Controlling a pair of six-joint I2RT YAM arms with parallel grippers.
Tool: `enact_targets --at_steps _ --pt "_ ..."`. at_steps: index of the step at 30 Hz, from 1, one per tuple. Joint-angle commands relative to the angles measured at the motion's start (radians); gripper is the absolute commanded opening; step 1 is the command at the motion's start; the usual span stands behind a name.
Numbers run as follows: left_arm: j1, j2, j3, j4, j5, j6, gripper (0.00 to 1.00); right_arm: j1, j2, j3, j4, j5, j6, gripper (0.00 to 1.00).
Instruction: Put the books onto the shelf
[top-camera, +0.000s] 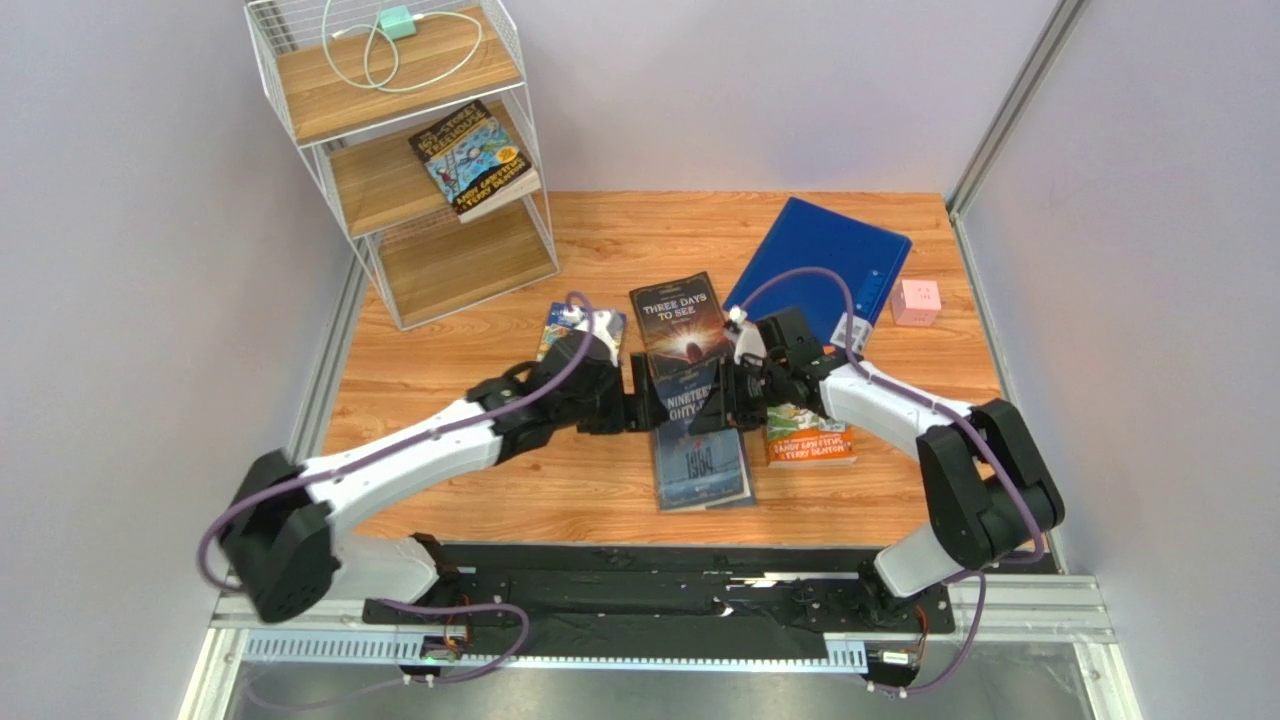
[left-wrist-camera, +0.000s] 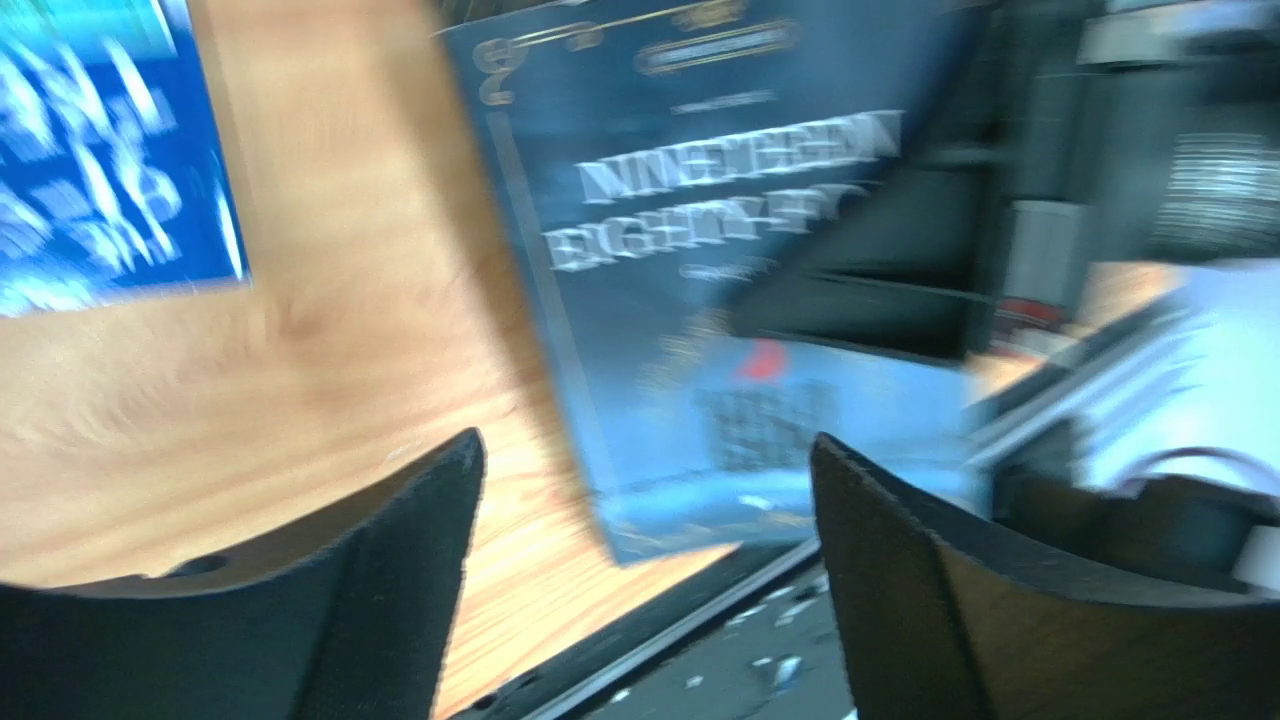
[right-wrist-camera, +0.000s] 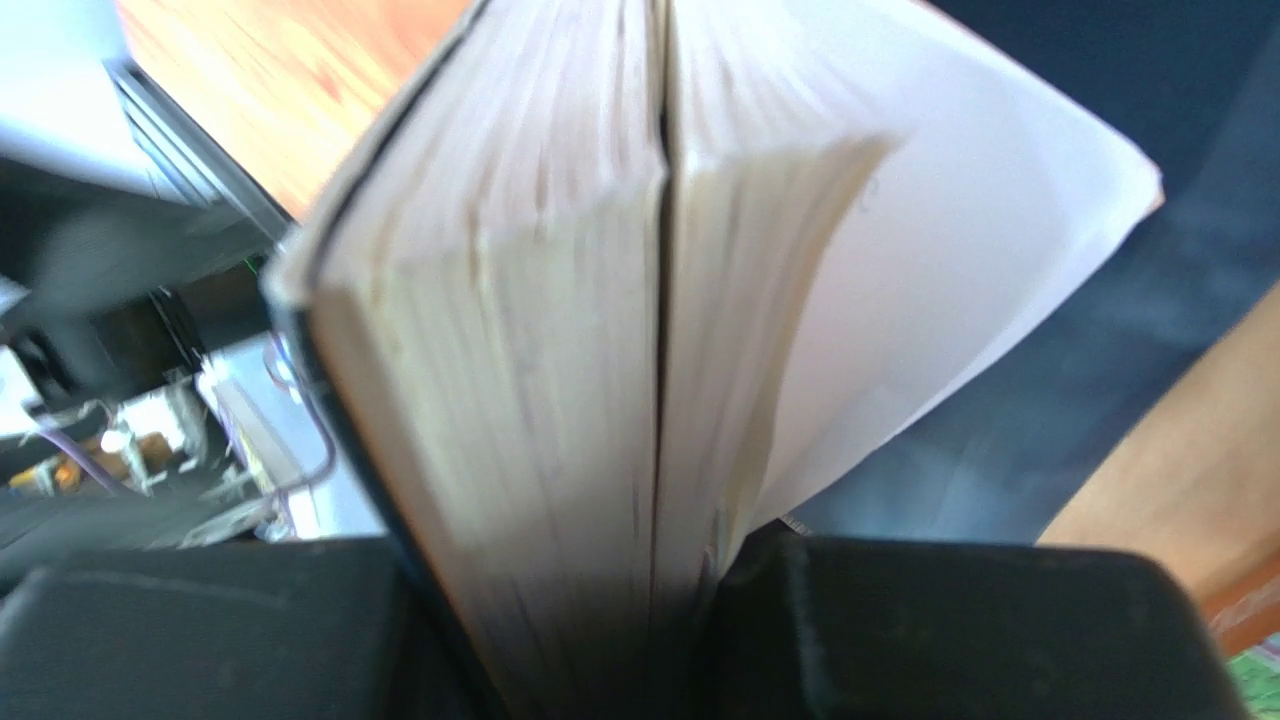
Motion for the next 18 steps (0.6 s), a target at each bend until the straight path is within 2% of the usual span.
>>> enact_targets --at_steps 1,5,10,13,18 --pt "0.033 -0.237 0.034 -0.050 -0.087 0.068 0.88 0.001 -0.119 0.150 0.218 0.020 0.077 0.00" --pt "0.053 -0.374 -0.007 0.008 -0.107 0.097 0.96 0.000 -0.131 0.246 0.298 0.034 0.128 0.00" --pt "0.084 -0.542 -0.177 0.262 -0.101 0.071 0.99 -0.006 -0.150 0.288 0.480 0.015 0.264 0.00" --pt "0.096 -0.599 -0.239 0.350 -0.139 0.063 1.00 -0.012 -0.165 0.288 0.571 0.017 0.328 0.00" --pt "0.104 -0.601 -0.272 0.453 -0.148 0.086 1.00 -0.011 -0.167 0.296 0.677 -0.023 0.396 0.00"
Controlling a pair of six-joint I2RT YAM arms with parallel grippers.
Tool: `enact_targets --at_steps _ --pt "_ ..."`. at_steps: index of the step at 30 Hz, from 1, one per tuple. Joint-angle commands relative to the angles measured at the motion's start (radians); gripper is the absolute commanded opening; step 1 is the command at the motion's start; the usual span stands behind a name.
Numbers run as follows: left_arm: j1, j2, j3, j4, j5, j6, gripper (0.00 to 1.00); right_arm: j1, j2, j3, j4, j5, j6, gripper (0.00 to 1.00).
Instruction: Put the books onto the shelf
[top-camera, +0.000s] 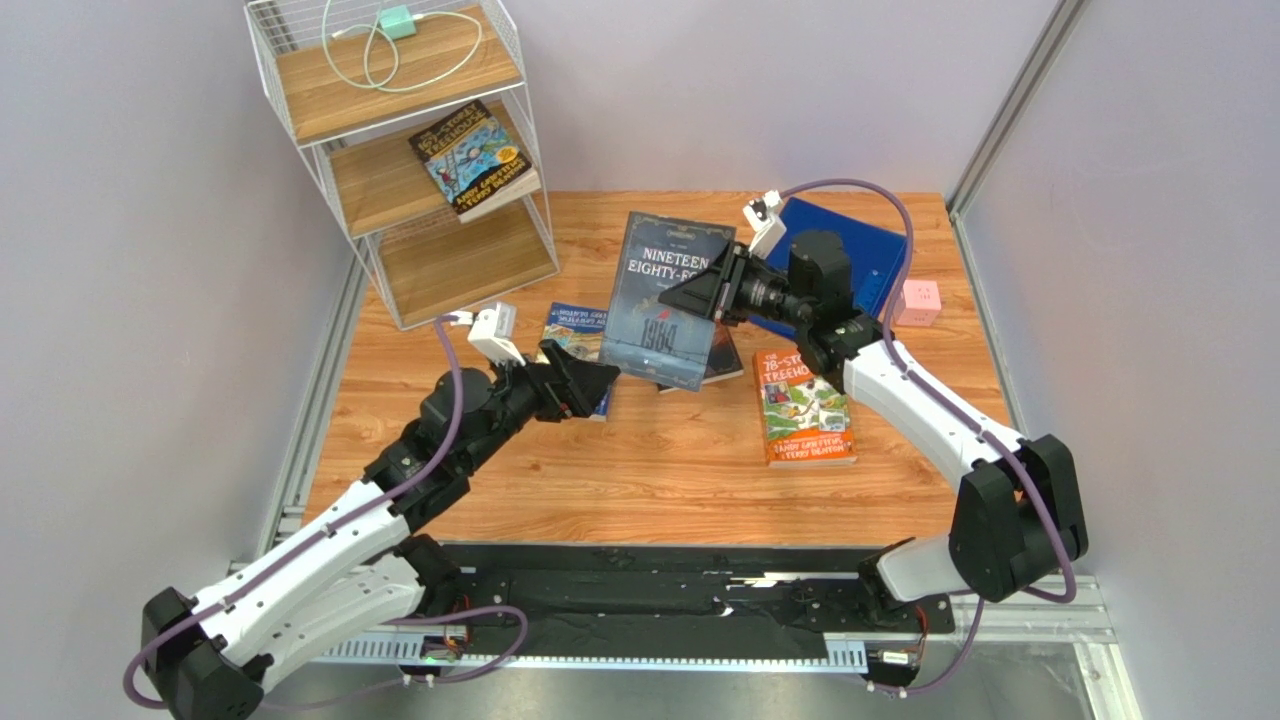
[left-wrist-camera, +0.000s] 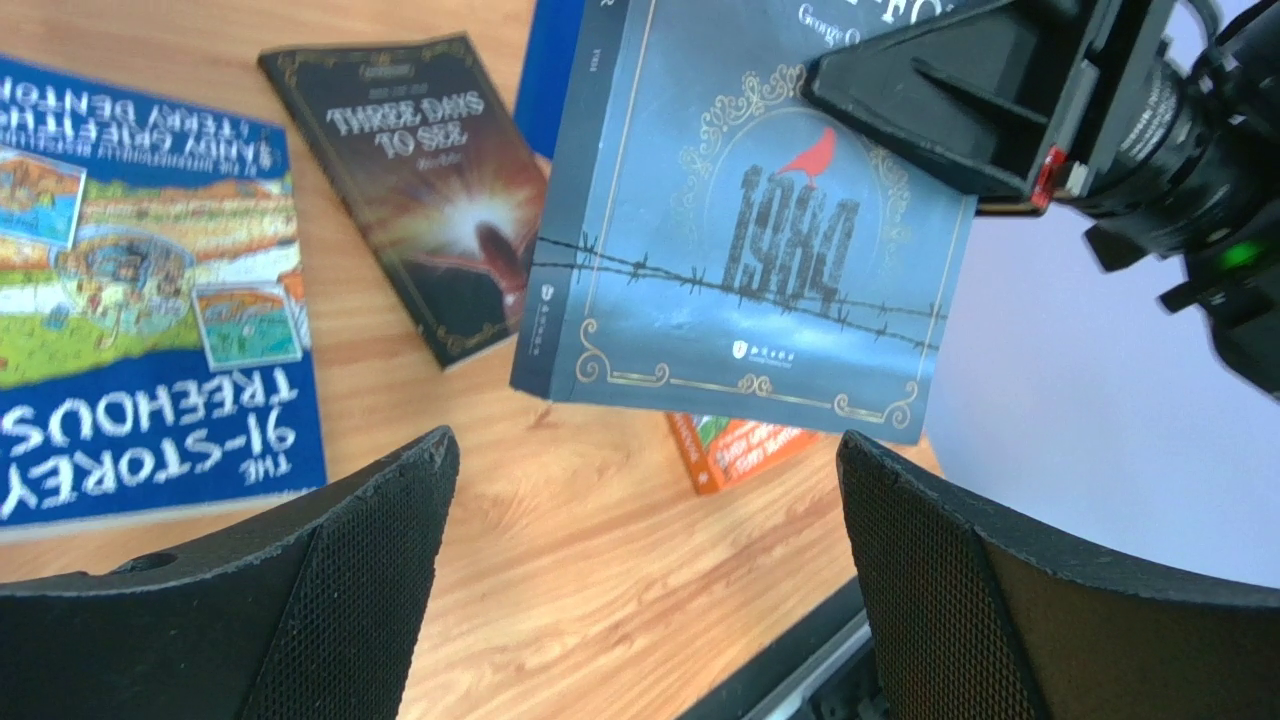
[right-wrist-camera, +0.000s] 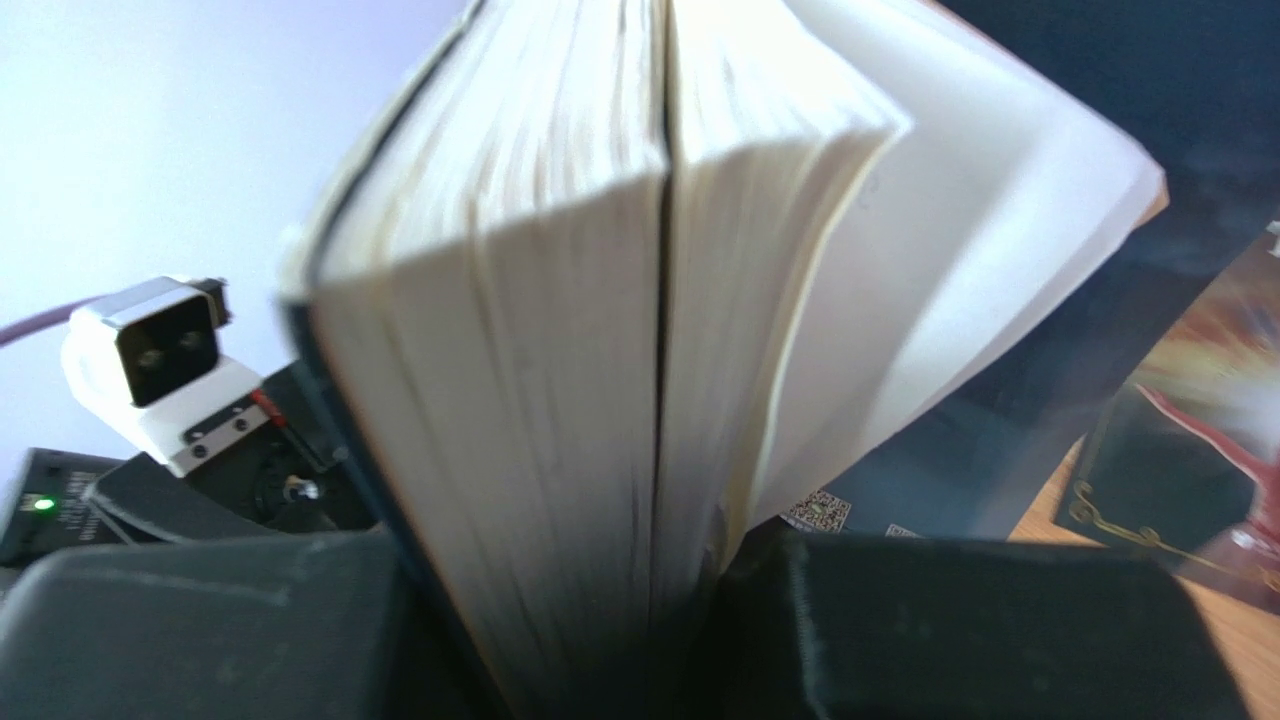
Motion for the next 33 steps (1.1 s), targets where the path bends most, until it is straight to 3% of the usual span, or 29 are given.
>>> enact_targets --at_steps 1,8,18,25,27,29,31,33 --pt "0.005 -0.006 -0.017 0.190 -0.030 0.024 1.00 -0.004 -0.049 0.056 0.254 -0.064 0.127 0.00" --pt "0.025 0.018 -0.102 0.403 -0.001 -0.014 0.96 -0.004 -0.046 0.069 0.329 -0.110 0.199 0.00" --pt "0.039 0.097 -0.066 0.448 0.041 0.009 0.87 0.001 -0.022 0.102 0.389 -0.187 0.261 0.00" --pt "0.042 0.167 0.003 0.431 0.106 0.026 0.60 0.012 0.018 0.136 0.341 -0.265 0.252 0.00" --pt "0.042 0.193 0.020 0.434 0.129 0.027 0.57 0.019 0.036 0.145 0.332 -0.279 0.250 0.00" --pt "0.044 0.218 0.042 0.436 0.155 0.032 0.45 0.024 0.053 0.151 0.309 -0.291 0.245 0.00" --pt "0.045 0.238 0.066 0.433 0.180 0.033 0.03 0.029 0.061 0.155 0.309 -0.302 0.238 0.00" --pt "0.045 0.262 0.086 0.410 0.208 0.029 0.00 0.027 0.052 0.159 0.274 -0.282 0.219 0.00"
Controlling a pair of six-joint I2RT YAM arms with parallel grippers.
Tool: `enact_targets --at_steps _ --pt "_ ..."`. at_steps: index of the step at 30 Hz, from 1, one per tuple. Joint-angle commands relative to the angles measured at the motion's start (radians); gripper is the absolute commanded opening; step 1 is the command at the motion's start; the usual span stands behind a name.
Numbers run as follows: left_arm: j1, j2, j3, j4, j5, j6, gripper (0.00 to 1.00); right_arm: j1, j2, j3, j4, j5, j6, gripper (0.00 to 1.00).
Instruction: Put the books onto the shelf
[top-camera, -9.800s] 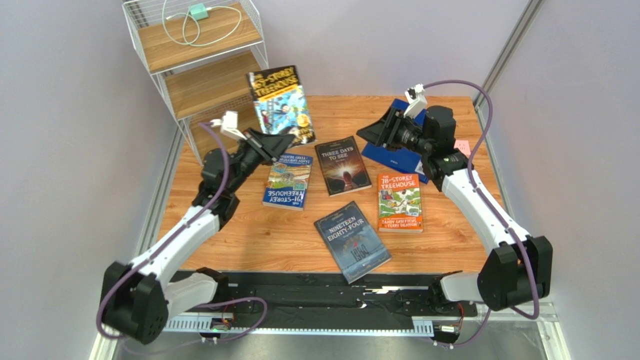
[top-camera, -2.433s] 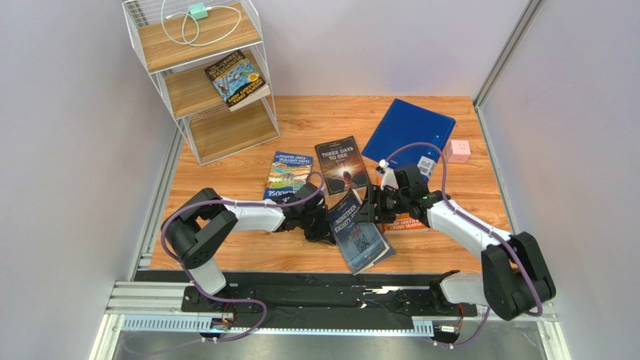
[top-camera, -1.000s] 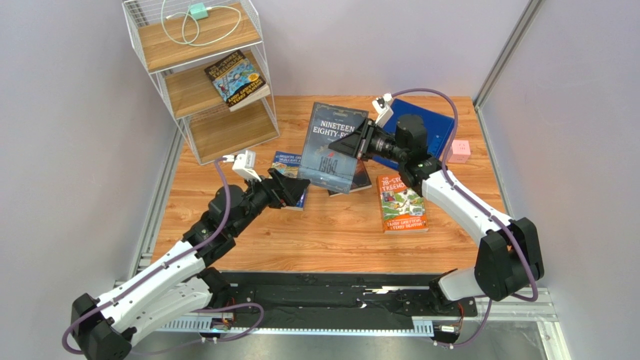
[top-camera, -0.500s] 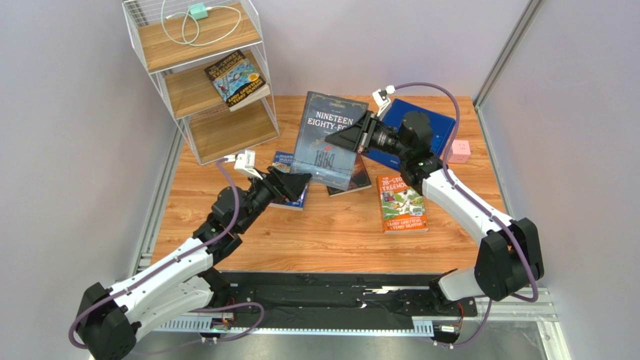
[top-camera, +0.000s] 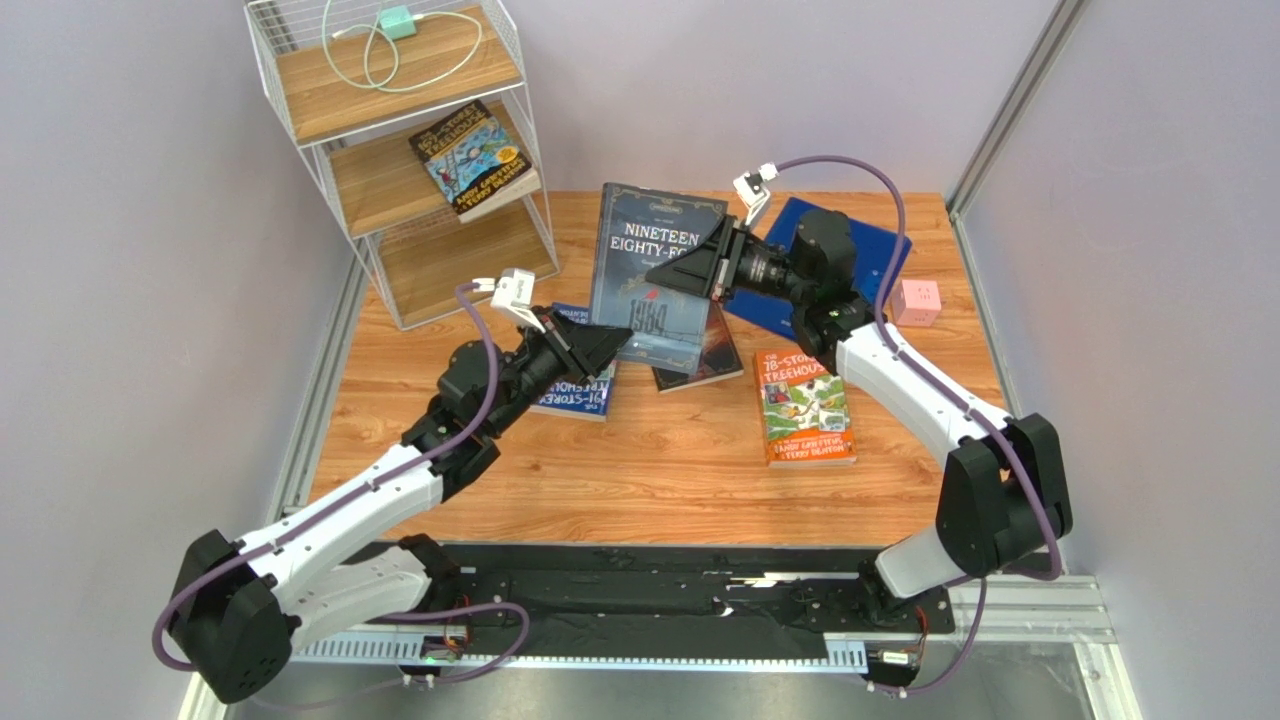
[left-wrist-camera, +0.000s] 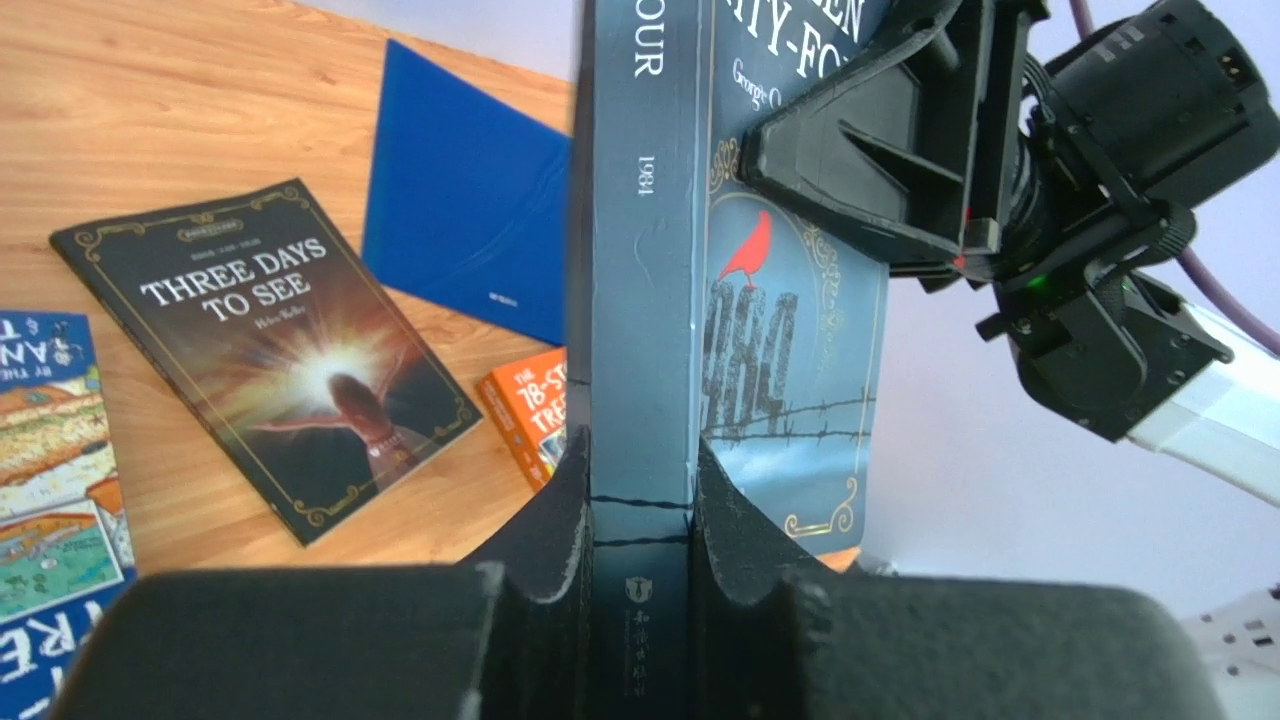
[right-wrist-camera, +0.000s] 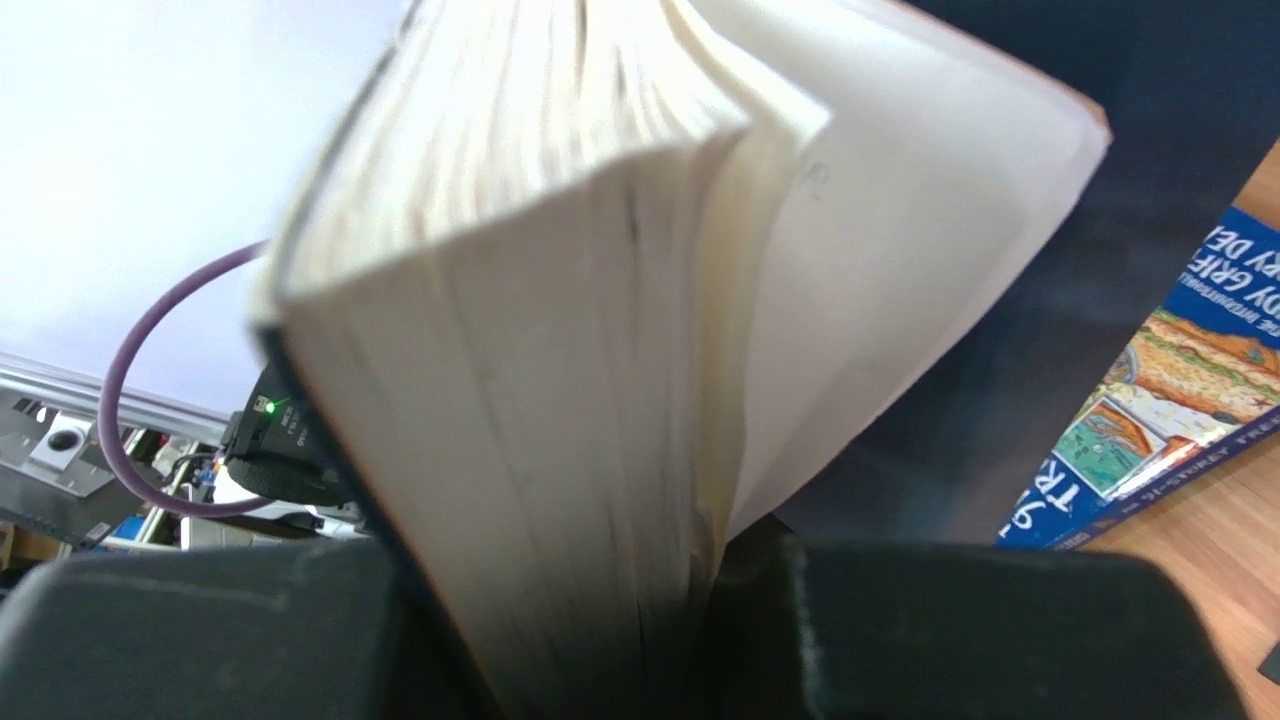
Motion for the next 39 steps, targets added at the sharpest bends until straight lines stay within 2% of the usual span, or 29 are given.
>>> enact_targets --at_steps 1,4,6,7,11,12,15,24,31,39 --pt "0.003 0.055 0.082 -0.011 0.077 0.036 0.00 0.034 -0.029 0.089 0.004 -0.043 -0.029 0.08" --pt "0.016 0.056 0.096 -0.049 0.050 0.014 0.00 0.034 -0.062 0.139 -0.195 0.050 -0.167 0.41" --pt "0.041 0.040 0.099 -0.090 0.040 -0.009 0.00 0.032 -0.100 0.149 -0.318 0.104 -0.227 0.50" --pt "0.082 0.030 0.099 -0.101 0.052 -0.032 0.00 0.032 -0.130 0.146 -0.387 0.161 -0.247 0.58" --pt "0.222 -0.004 0.035 -0.033 0.149 -0.127 0.00 0.026 -0.200 0.089 -0.444 0.267 -0.321 0.74" --pt "0.283 -0.013 0.009 0.056 0.170 -0.151 0.00 0.026 -0.209 0.072 -0.443 0.276 -0.325 0.76" --pt "0.396 -0.047 -0.073 0.158 0.243 -0.245 0.00 0.022 -0.223 0.034 -0.446 0.279 -0.331 0.77" --pt "0.621 -0.133 -0.108 0.179 0.342 -0.345 0.00 0.022 -0.218 -0.040 -0.429 0.261 -0.338 0.78" --pt "0.656 -0.095 -0.025 0.159 0.470 -0.336 0.00 0.022 -0.206 -0.064 -0.421 0.255 -0.336 0.78" --pt "0.671 -0.075 0.010 0.242 0.513 -0.394 0.00 0.023 -0.192 -0.069 -0.417 0.244 -0.336 0.78"
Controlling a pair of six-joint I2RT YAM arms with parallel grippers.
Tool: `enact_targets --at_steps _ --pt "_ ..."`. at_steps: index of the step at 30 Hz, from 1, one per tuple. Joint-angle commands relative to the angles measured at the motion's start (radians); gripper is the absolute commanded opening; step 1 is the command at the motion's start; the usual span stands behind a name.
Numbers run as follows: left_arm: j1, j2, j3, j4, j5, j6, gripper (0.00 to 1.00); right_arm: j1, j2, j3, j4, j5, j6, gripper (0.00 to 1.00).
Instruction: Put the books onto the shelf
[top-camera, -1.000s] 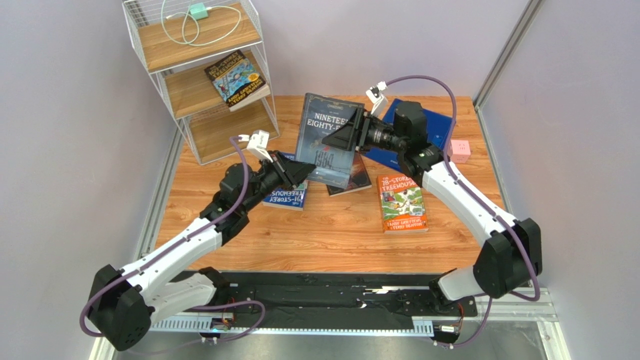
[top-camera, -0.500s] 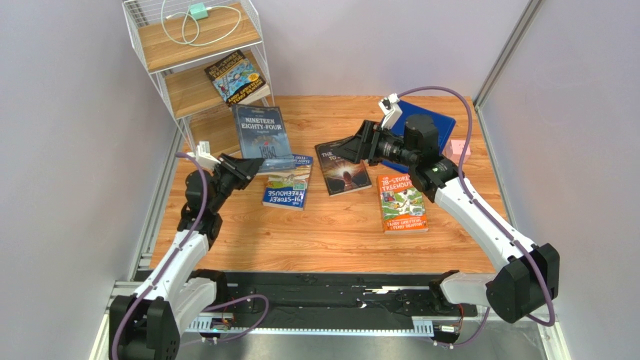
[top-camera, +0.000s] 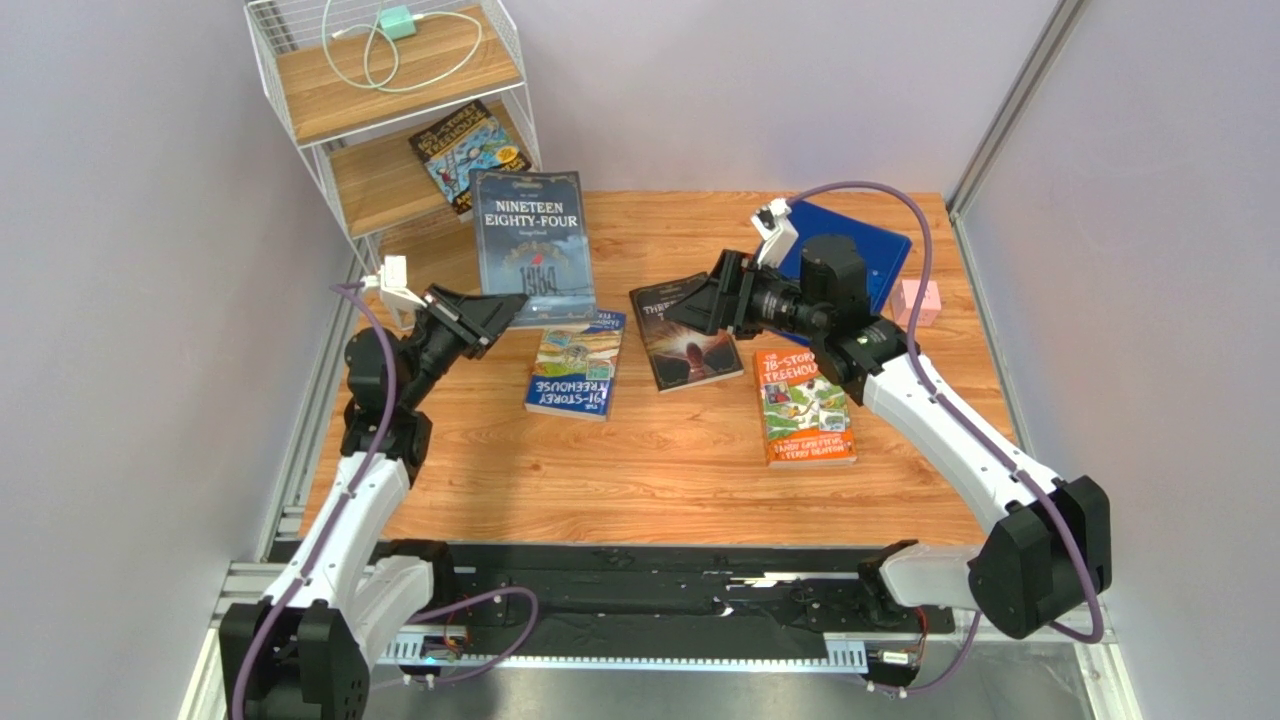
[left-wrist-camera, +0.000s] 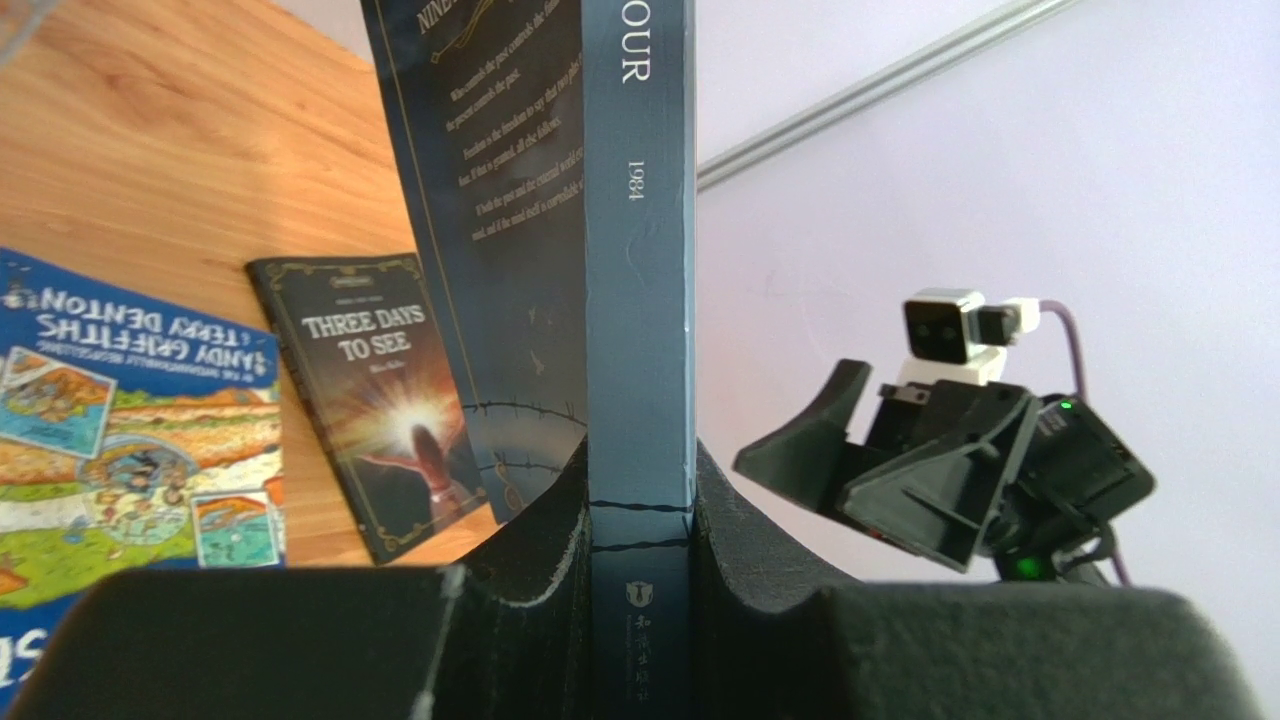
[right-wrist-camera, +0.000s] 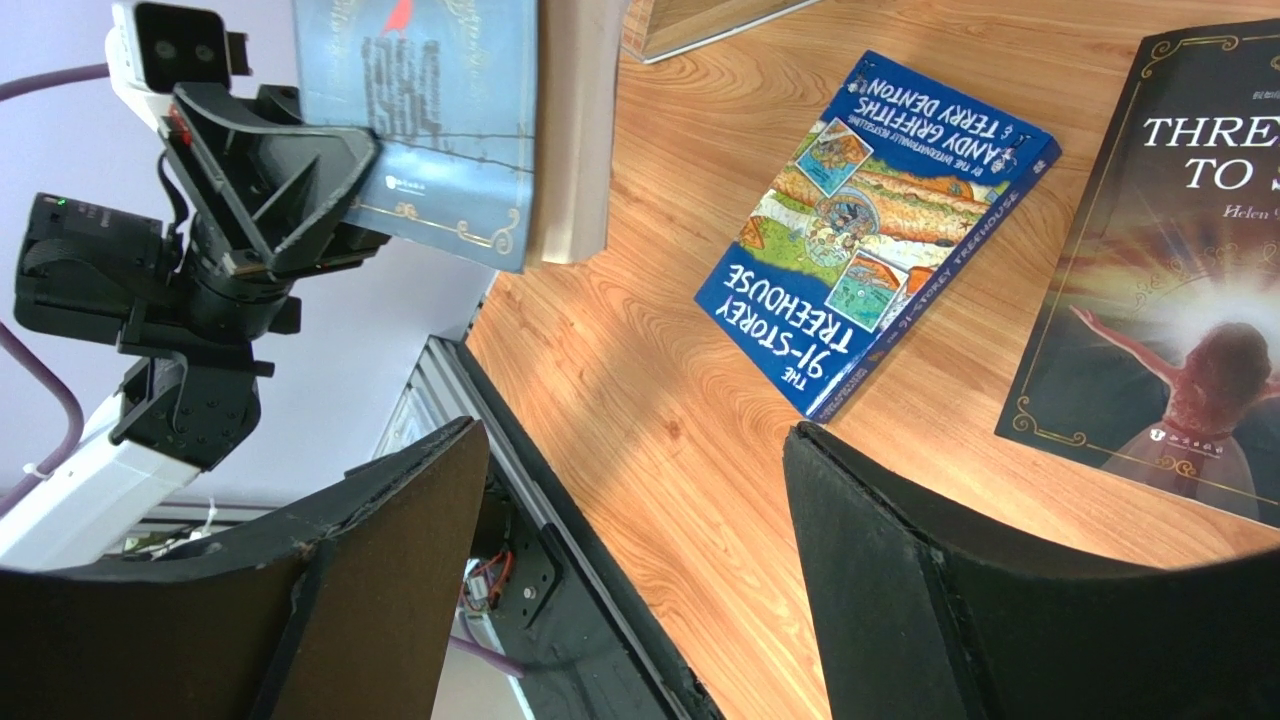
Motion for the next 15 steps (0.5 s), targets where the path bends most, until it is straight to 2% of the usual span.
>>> enact_targets --at_steps 1,11,15 --pt "0.024 0.008 0.087 0.218 0.046 -0.062 0.00 0.000 0.000 -0.008 0.033 -0.007 -0.018 0.78" --pt "0.200 0.170 0.047 0.625 0.104 -0.364 0.00 -0.002 -0.012 -0.031 0.014 0.008 -0.033 0.79" --pt "0.227 0.243 0.079 0.694 0.122 -0.425 0.00 0.000 -0.014 -0.036 0.003 0.020 -0.042 0.79"
